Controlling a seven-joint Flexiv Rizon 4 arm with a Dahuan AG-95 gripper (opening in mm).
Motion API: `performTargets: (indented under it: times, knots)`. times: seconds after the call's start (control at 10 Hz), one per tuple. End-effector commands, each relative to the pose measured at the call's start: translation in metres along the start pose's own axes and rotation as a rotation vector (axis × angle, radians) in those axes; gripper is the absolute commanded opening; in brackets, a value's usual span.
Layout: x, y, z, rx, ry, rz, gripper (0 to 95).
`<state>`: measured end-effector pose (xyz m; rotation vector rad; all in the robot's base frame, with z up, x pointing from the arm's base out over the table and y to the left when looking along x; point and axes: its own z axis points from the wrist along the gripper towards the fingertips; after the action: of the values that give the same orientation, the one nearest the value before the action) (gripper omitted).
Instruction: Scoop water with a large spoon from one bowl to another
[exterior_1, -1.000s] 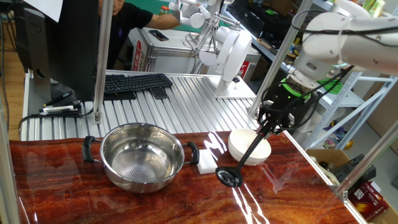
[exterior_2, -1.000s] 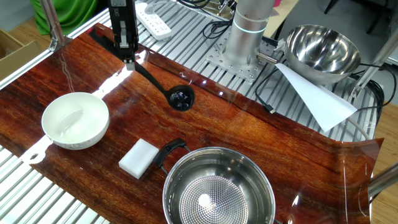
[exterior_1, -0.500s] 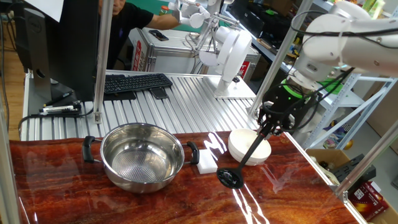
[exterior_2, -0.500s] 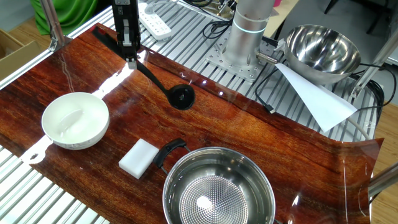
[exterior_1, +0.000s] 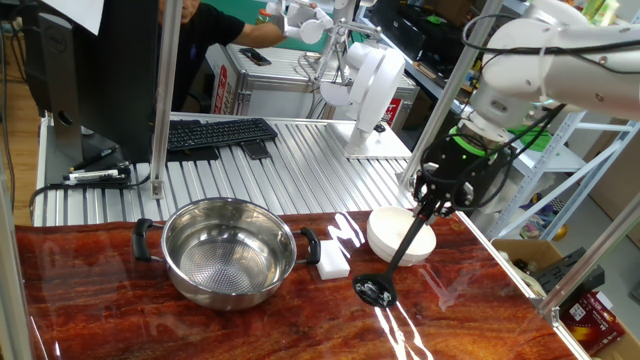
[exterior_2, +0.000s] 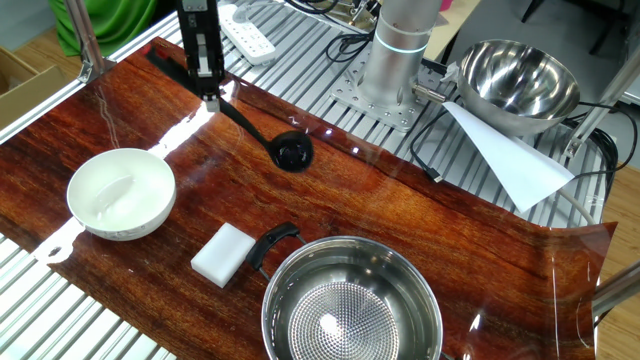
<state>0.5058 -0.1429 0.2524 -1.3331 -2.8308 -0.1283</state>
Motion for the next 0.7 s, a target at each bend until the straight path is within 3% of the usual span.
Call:
performTargets:
  times: [0.1,0.3,0.7]
  knots:
    - [-0.0018,0.0011,0.0003,-0.002,0.004,-0.025,0.0]
    - [-0.0018,0.0011,0.0003,0.006,0.001,-0.063,0.0]
    - [-0.0018,0.0011,0.0003,-0.008,-0.034,-0.077,0.0]
